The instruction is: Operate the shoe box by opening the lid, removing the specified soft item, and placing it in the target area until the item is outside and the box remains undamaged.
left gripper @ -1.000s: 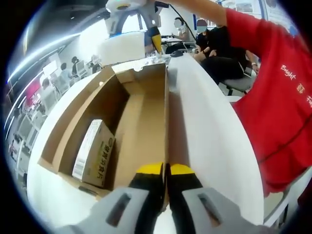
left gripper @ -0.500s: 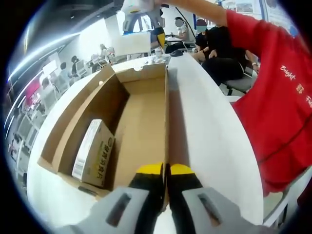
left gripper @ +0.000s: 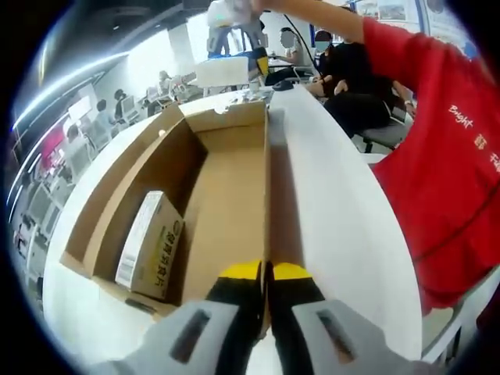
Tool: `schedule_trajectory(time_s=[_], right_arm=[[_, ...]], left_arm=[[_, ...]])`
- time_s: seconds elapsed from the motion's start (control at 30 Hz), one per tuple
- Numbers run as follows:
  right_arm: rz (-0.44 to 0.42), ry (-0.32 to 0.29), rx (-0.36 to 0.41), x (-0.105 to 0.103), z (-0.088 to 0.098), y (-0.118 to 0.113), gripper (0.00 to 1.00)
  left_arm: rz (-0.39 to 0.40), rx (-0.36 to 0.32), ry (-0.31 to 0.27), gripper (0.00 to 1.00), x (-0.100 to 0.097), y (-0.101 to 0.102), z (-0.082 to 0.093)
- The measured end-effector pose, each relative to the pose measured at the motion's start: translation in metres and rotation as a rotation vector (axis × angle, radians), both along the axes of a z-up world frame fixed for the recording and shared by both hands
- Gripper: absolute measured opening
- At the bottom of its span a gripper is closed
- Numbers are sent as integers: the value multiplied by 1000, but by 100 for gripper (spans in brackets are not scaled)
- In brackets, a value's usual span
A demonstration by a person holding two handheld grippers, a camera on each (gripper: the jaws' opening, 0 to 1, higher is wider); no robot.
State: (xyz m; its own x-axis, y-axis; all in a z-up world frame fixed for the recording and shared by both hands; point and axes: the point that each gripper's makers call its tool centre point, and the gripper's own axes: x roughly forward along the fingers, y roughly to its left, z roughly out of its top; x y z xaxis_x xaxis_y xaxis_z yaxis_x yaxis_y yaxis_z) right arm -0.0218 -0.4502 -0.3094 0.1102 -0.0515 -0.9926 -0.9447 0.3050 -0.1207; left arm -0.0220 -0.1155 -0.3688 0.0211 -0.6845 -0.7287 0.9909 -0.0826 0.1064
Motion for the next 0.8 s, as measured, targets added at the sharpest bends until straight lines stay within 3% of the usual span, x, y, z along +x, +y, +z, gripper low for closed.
schedule_trajectory(time_s=[0.23, 0.8], right_arm=[[-11, 24, -8, 0, -14, -18, 75], [-4, 79, 17, 2, -49, -31, 76]], left_arm=[[1, 1, -2, 2, 0, -1, 0], [2, 2, 0, 2, 2, -1, 0]])
